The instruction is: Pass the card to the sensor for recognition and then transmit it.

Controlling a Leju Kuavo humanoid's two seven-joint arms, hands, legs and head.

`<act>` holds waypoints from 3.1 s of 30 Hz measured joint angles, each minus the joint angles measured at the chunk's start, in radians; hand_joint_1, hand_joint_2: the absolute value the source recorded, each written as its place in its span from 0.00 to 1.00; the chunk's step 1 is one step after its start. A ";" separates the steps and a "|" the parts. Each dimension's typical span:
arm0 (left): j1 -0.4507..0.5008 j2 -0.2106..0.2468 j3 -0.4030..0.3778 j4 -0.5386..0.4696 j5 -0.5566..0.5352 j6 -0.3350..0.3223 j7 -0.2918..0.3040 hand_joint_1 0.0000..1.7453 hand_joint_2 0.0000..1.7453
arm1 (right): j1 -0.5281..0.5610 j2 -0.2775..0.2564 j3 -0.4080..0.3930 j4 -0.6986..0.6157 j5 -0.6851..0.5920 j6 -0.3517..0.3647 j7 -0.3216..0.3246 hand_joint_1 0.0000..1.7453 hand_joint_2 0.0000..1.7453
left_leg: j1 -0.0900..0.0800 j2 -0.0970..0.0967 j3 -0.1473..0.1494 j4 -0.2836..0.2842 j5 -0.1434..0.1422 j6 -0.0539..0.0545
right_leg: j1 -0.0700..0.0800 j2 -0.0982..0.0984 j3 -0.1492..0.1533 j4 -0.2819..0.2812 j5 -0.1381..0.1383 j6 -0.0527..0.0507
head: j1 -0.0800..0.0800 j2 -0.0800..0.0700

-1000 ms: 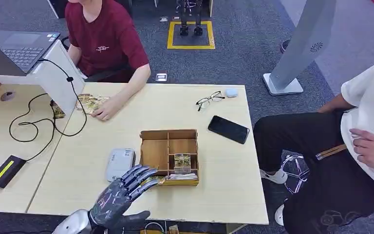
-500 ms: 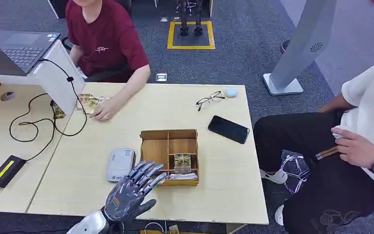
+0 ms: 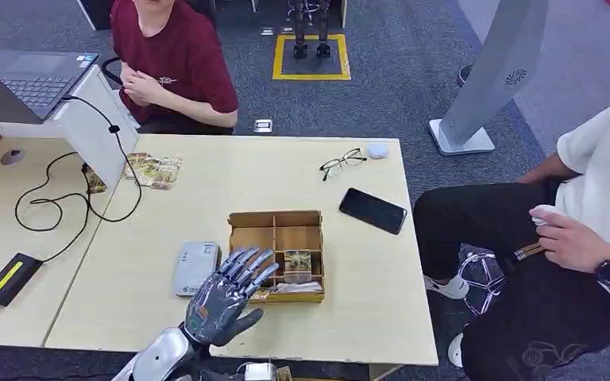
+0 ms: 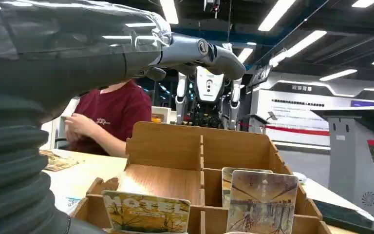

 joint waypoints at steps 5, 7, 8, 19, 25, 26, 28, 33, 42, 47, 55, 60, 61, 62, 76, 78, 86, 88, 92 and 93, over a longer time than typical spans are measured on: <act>-0.009 -0.011 0.000 0.020 0.003 -0.003 0.009 0.00 1.00 | -0.001 0.000 -0.001 0.000 0.000 0.001 0.001 0.00 1.00 | 0.000 0.000 0.000 0.000 0.000 0.000 | 0.000 0.000 0.000 0.000 0.000 0.000 | 0.000 0.000; -0.014 -0.014 0.000 0.031 0.011 -0.004 0.015 0.00 1.00 | -0.002 0.000 -0.002 0.000 0.000 0.001 0.001 0.00 1.00 | 0.000 0.000 0.000 0.000 0.000 0.000 | 0.000 0.000 0.000 0.000 0.000 0.000 | 0.000 0.000; -0.015 -0.016 0.000 0.034 0.011 -0.004 0.015 0.00 1.00 | -0.003 0.000 -0.002 0.000 0.000 0.001 0.001 0.00 1.00 | 0.000 0.000 0.000 0.000 0.000 0.000 | 0.000 0.000 0.000 0.000 0.000 0.000 | 0.000 0.000; -0.019 -0.033 0.000 0.066 0.022 -0.005 0.016 0.00 1.00 | -0.004 0.000 -0.005 0.000 0.000 0.003 0.003 0.00 1.00 | 0.000 0.000 0.000 0.000 0.000 0.000 | 0.000 0.000 0.000 0.000 0.000 0.000 | 0.000 0.000; -0.031 -0.048 0.000 0.092 0.043 -0.002 0.010 1.00 1.00 | -0.004 0.000 -0.006 -0.001 0.012 0.004 0.004 0.00 1.00 | 0.000 0.000 0.000 0.000 0.000 0.000 | 0.000 0.000 0.000 0.000 0.000 0.000 | 0.000 0.000; -0.032 -0.050 0.000 0.095 0.048 -0.002 0.010 1.00 1.00 | -0.005 0.000 -0.006 -0.001 0.012 0.004 0.004 0.00 1.00 | 0.000 0.000 0.000 0.000 0.000 0.000 | 0.000 0.000 0.000 0.000 0.000 0.000 | 0.000 0.000; -0.032 -0.053 0.000 0.101 0.060 -0.005 0.009 1.00 1.00 | -0.005 0.000 -0.006 -0.001 0.013 0.003 0.004 0.00 1.00 | 0.000 0.000 0.000 0.000 0.000 0.000 | 0.000 0.000 0.000 0.000 0.000 0.000 | 0.000 0.000; -0.036 -0.056 0.000 0.119 0.089 -0.023 -0.007 1.00 1.00 | -0.005 0.000 -0.006 -0.002 0.016 0.003 0.004 0.00 1.00 | 0.000 0.000 0.000 0.000 0.000 0.000 | 0.000 0.000 0.000 0.000 0.000 0.000 | 0.000 0.000; -0.043 -0.056 0.000 0.134 0.117 -0.053 -0.021 1.00 1.00 | -0.006 0.000 -0.010 -0.003 0.018 0.003 -0.001 0.00 1.00 | 0.000 0.000 0.000 0.000 0.000 0.000 | 0.000 0.000 0.000 0.000 0.000 0.000 | 0.000 0.000; -0.043 -0.057 0.000 0.134 0.137 -0.064 -0.025 1.00 1.00 | -0.006 0.000 -0.011 -0.006 0.018 0.003 -0.005 0.00 1.00 | 0.000 0.000 0.000 0.000 0.000 0.000 | 0.000 0.000 0.000 0.000 0.000 0.000 | 0.000 0.000; -0.044 -0.061 0.000 0.134 0.167 -0.077 -0.041 1.00 1.00 | -0.006 0.000 -0.015 -0.008 0.018 0.004 -0.005 0.00 1.00 | 0.000 0.000 0.000 0.000 0.000 0.000 | 0.000 0.000 0.000 0.000 0.000 0.000 | 0.000 0.000; -0.047 -0.061 0.000 0.134 0.168 -0.080 -0.042 1.00 1.00 | -0.006 0.000 -0.016 -0.008 0.018 0.006 -0.005 0.00 1.00 | 0.000 0.000 0.000 0.000 0.000 0.000 | 0.000 0.000 0.000 0.000 0.000 0.000 | 0.000 0.000; -0.047 -0.061 0.000 0.134 0.171 -0.081 -0.044 1.00 1.00 | -0.006 0.000 -0.017 -0.008 0.018 0.006 -0.006 0.00 1.00 | 0.000 0.000 0.000 0.000 0.000 0.000 | 0.000 0.000 0.000 0.000 0.000 0.000 | 0.000 0.000; -0.047 -0.061 0.000 0.134 0.172 -0.083 -0.044 1.00 1.00 | -0.006 0.000 -0.018 -0.008 0.018 0.006 -0.008 0.00 1.00 | 0.000 0.000 0.000 0.000 0.000 0.000 | 0.000 0.000 0.000 0.000 0.000 0.000 | 0.000 0.000; -0.047 -0.064 0.000 0.134 0.188 -0.077 -0.059 0.00 1.00 | -0.006 0.001 -0.027 -0.008 0.020 0.005 -0.008 0.00 1.00 | 0.000 0.000 0.000 0.000 0.000 0.000 | 0.000 0.000 0.000 0.000 0.000 0.000 | 0.000 0.000; -0.047 -0.064 0.000 0.134 0.188 -0.077 -0.059 0.00 1.00 | -0.006 0.001 -0.027 -0.008 0.020 0.005 -0.008 0.00 1.00 | 0.000 0.000 0.000 0.000 0.000 0.000 | 0.000 0.000 0.000 0.000 0.000 0.000 | 0.000 0.000; -0.047 -0.065 0.000 0.134 0.188 -0.077 -0.059 0.00 1.00 | -0.006 0.001 -0.028 -0.008 0.020 0.005 -0.008 0.00 1.00 | 0.000 0.000 0.000 0.000 0.000 0.000 | 0.000 0.000 0.000 0.000 0.000 0.000 | 0.000 0.000; -0.047 -0.064 0.000 0.134 0.189 -0.077 -0.059 0.00 1.00 | -0.006 0.001 -0.028 -0.008 0.020 0.006 -0.008 0.00 1.00 | 0.000 0.000 0.000 0.000 0.000 0.000 | 0.000 0.000 0.000 0.000 0.000 0.000 | 0.000 0.000; -0.047 -0.064 0.000 0.134 0.190 -0.078 -0.059 0.00 1.00 | -0.006 0.001 -0.028 -0.009 0.032 0.005 -0.008 0.00 1.00 | 0.000 0.000 0.000 0.000 0.000 0.000 | 0.000 0.000 0.000 0.000 0.000 0.000 | 0.000 0.000; -0.047 -0.064 0.000 0.134 0.190 -0.078 -0.059 0.00 1.00 | -0.006 0.002 -0.028 -0.009 0.033 0.005 -0.008 0.00 1.00 | 0.000 0.000 0.000 0.000 0.000 0.000 | 0.000 0.000 0.000 0.000 0.000 0.000 | 0.000 0.000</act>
